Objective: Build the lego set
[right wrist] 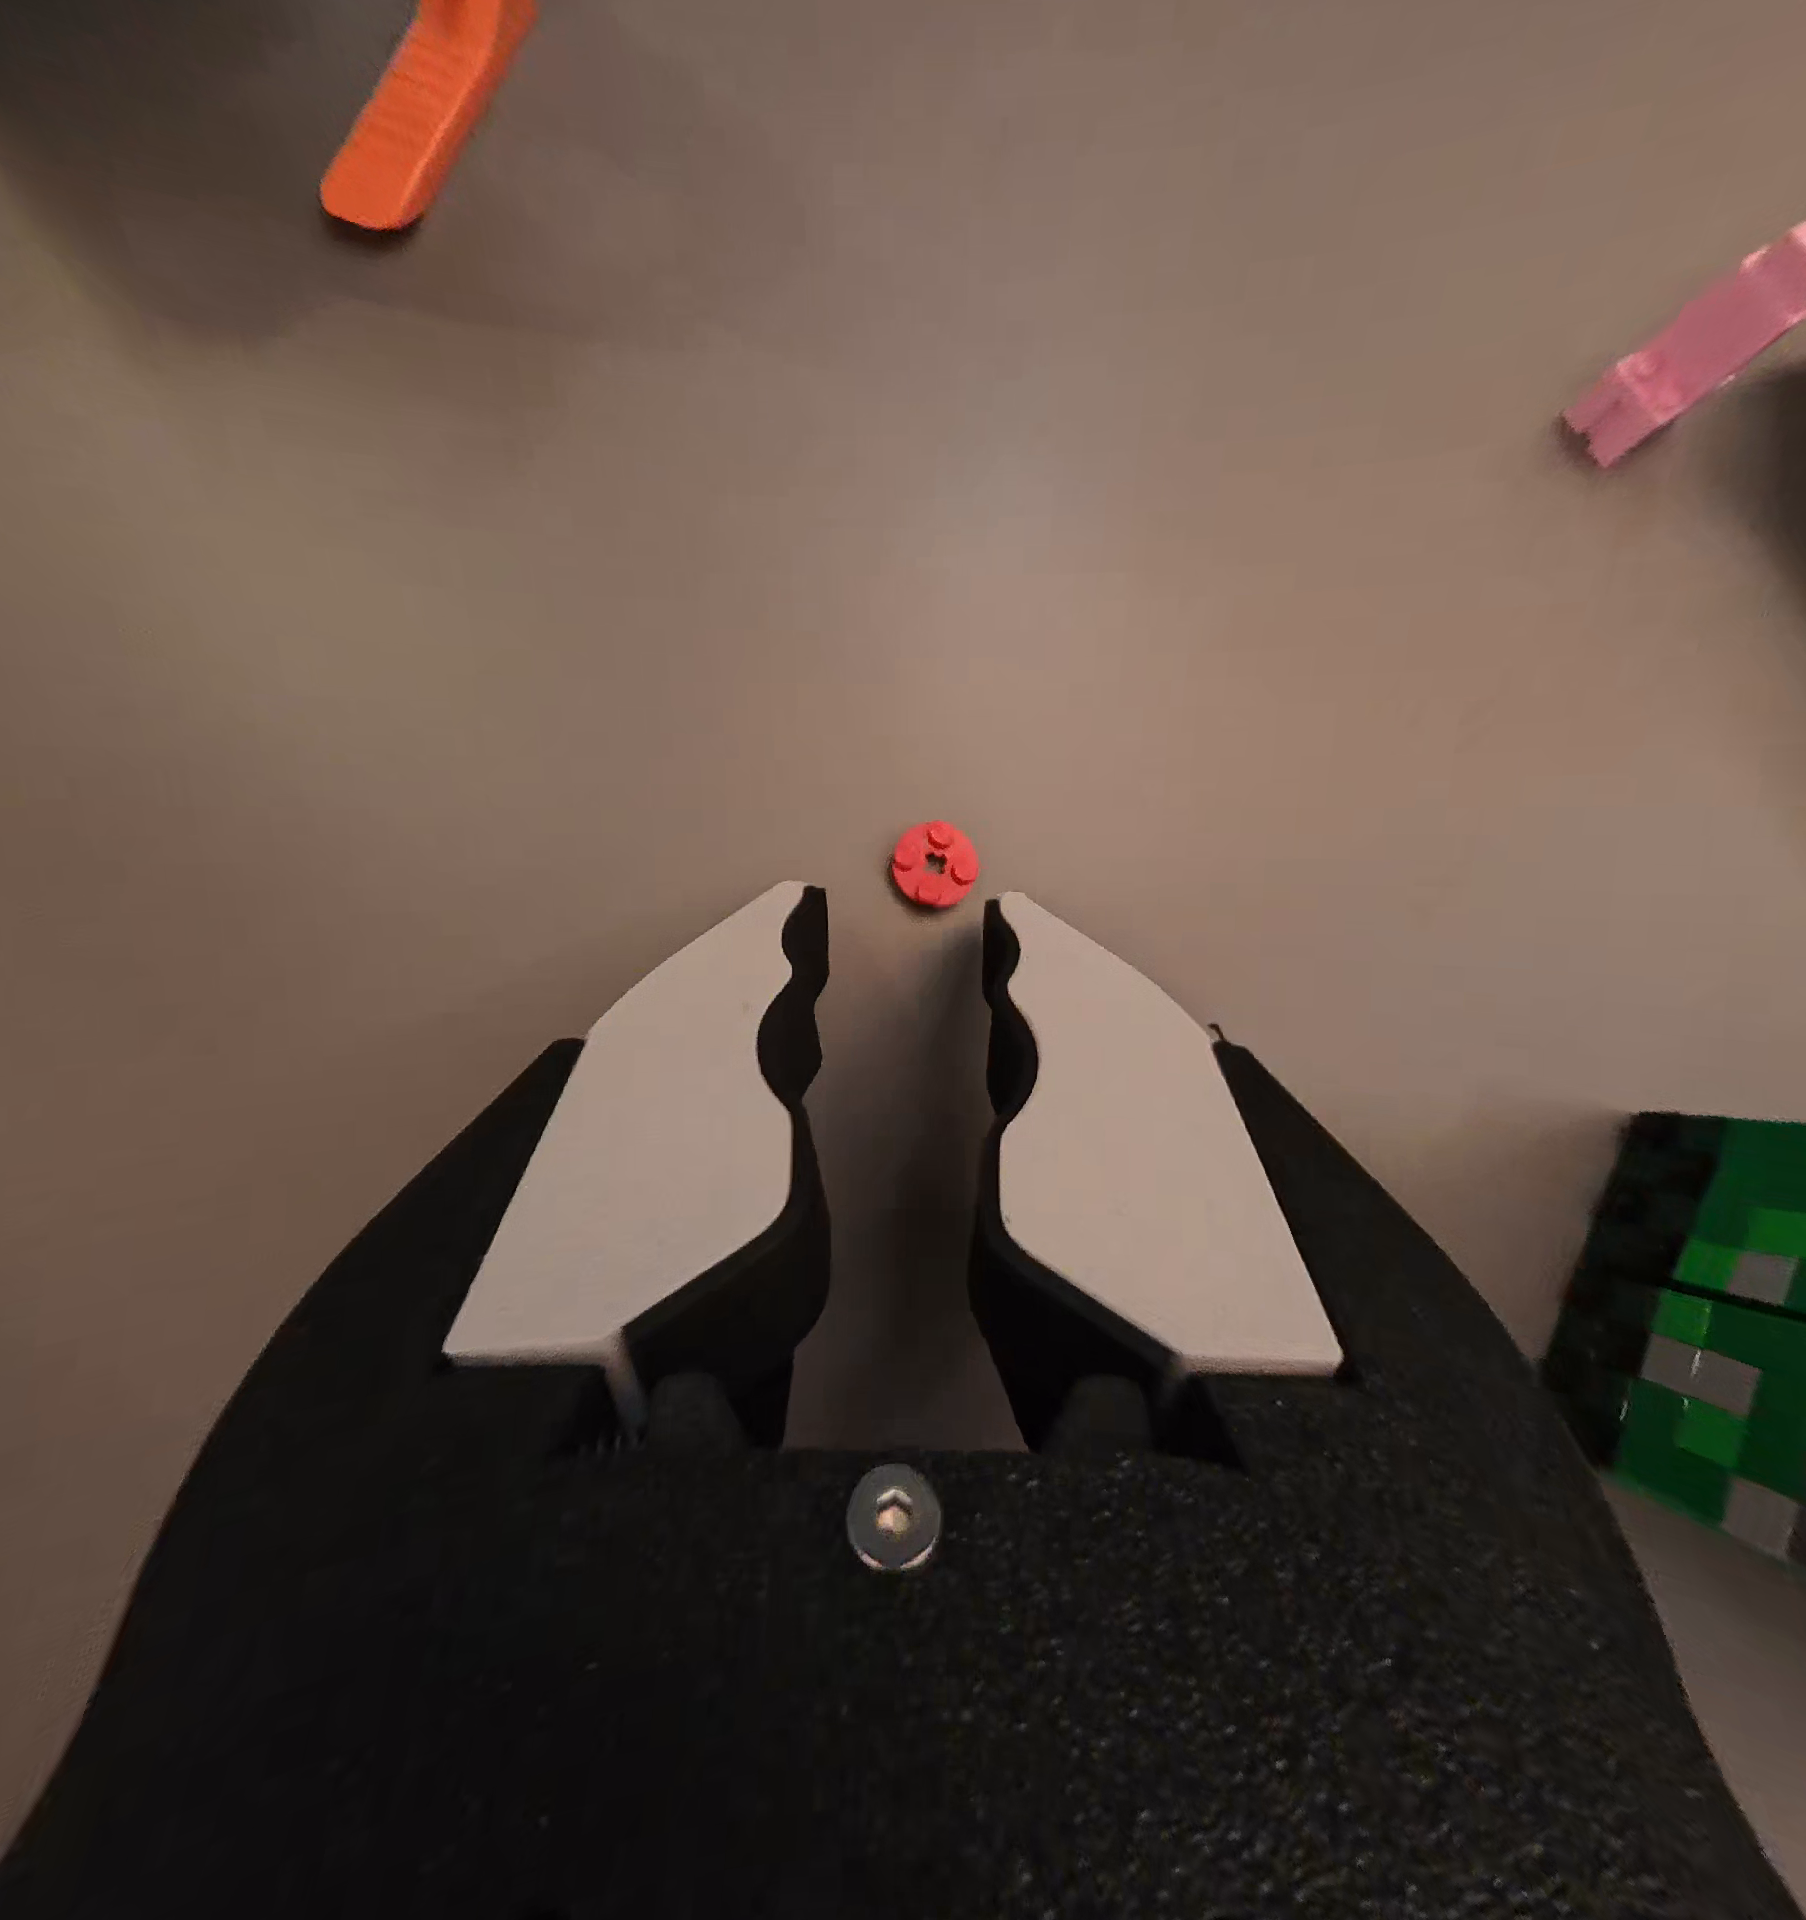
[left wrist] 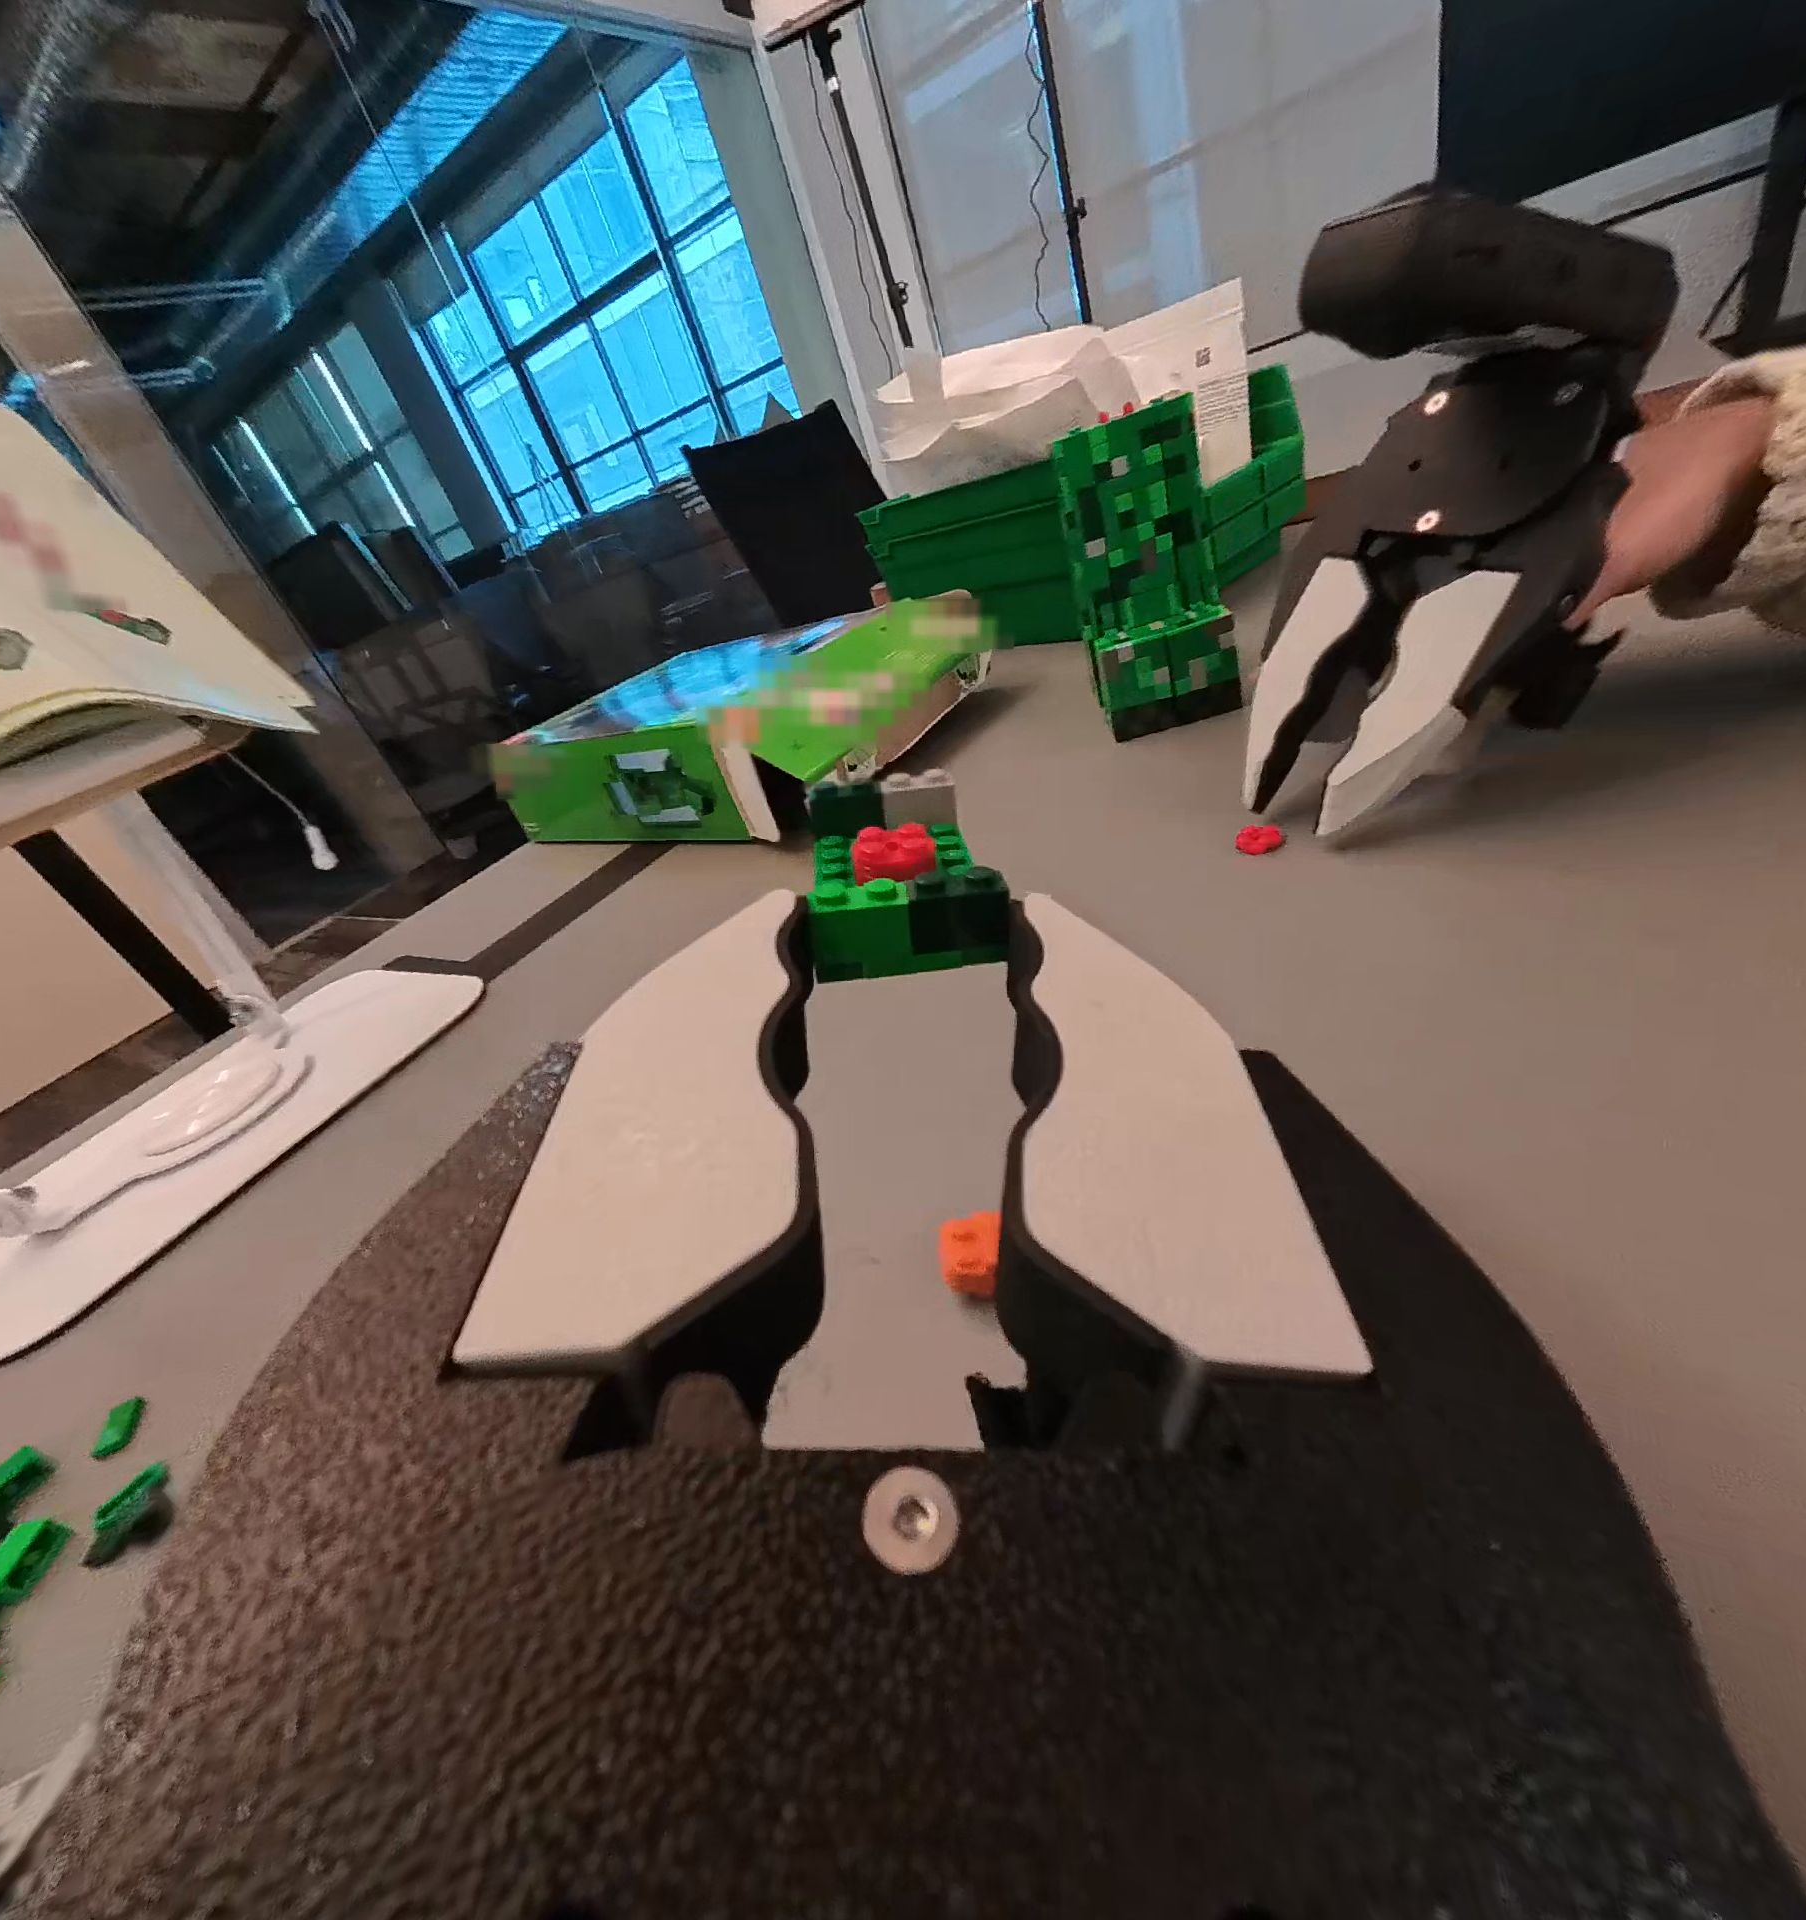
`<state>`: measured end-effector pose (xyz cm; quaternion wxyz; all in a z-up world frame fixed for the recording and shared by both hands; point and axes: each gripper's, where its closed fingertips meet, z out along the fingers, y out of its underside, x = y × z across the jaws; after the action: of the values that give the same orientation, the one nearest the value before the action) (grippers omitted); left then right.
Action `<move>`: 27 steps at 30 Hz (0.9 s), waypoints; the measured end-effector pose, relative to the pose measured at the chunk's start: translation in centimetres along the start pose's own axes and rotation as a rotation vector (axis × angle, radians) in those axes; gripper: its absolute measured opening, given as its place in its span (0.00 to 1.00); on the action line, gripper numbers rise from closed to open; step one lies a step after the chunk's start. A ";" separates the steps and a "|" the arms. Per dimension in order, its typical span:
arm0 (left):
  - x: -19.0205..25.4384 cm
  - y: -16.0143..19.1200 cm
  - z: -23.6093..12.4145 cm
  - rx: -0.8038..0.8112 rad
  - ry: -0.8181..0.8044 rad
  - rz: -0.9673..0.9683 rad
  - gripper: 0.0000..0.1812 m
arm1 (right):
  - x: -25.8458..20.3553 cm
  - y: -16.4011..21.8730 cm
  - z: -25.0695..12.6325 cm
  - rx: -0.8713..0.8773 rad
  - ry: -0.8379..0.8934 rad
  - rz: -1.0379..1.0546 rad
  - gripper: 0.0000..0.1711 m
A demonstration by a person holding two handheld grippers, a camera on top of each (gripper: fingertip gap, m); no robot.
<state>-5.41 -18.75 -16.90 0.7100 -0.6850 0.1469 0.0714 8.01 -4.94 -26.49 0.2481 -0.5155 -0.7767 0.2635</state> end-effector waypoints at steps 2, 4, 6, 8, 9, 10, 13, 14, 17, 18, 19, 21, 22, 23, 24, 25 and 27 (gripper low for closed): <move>0.3 0.0 0.0 0.007 0.032 -0.026 0.19 | 0.1 -0.1 0.3 0.023 -0.012 -0.055 0.15; 0.5 0.1 0.0 0.008 0.066 -0.048 0.19 | 0.1 -0.1 0.4 0.039 -0.064 -0.081 0.15; 0.8 0.4 0.1 -0.002 0.095 -0.061 0.19 | -0.1 -0.1 0.4 0.051 -0.127 -0.130 0.16; 1.1 0.6 0.2 -0.018 0.119 -0.066 0.19 | -0.2 -0.1 0.4 0.068 -0.176 -0.179 0.15; 1.2 0.6 0.2 -0.021 0.129 -0.065 0.19 | -0.1 -0.1 0.4 0.067 -0.200 -0.183 0.15; 1.4 0.6 0.2 -0.023 0.142 -0.063 0.19 | 0.1 -0.1 0.5 0.064 -0.218 -0.178 0.16; 1.7 0.6 0.2 -0.023 0.169 -0.064 0.19 | 0.1 -0.3 0.8 0.059 -0.277 -0.173 0.15; 1.8 0.6 0.1 -0.021 0.180 -0.066 0.19 | 0.2 -0.3 0.9 0.057 -0.286 -0.176 0.13; 2.1 0.5 0.0 -0.015 0.208 -0.075 0.19 | 0.3 -0.4 1.0 0.036 -0.309 -0.167 0.09; 2.1 0.5 0.0 -0.013 0.214 -0.078 0.19 | 0.2 -0.5 0.9 0.032 -0.324 -0.160 0.09; 2.2 0.5 0.0 -0.013 0.219 -0.080 0.19 | -0.1 -0.5 0.9 0.028 -0.346 -0.153 0.09; 2.3 0.5 0.0 -0.012 0.229 -0.082 0.19 | -0.5 -2.1 0.4 0.096 -0.372 -0.135 0.09; 2.3 0.5 0.0 -0.013 0.235 -0.082 0.19 | -0.9 -3.9 -0.2 0.175 -0.382 -0.128 0.09; 2.4 0.5 0.0 -0.012 0.241 -0.082 0.19 | -1.4 -6.1 -1.0 0.256 -0.395 -0.128 0.09; 2.5 0.4 0.0 -0.008 0.247 -0.083 0.19 | -2.2 -8.3 -1.7 0.327 -0.408 -0.142 0.09; 2.6 0.4 -0.1 -0.005 0.255 -0.083 0.19 | -3.2 -10.3 -2.2 0.378 -0.419 -0.179 0.09; 2.8 0.2 -0.2 0.011 0.275 -0.085 0.19 | -5.1 -13.4 -2.4 0.421 -0.412 -0.293 0.09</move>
<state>-2.85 -19.26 -17.94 0.6892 -0.6901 0.2141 -0.0542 2.36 -13.71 -16.36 0.2221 -0.2715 -0.8049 0.4787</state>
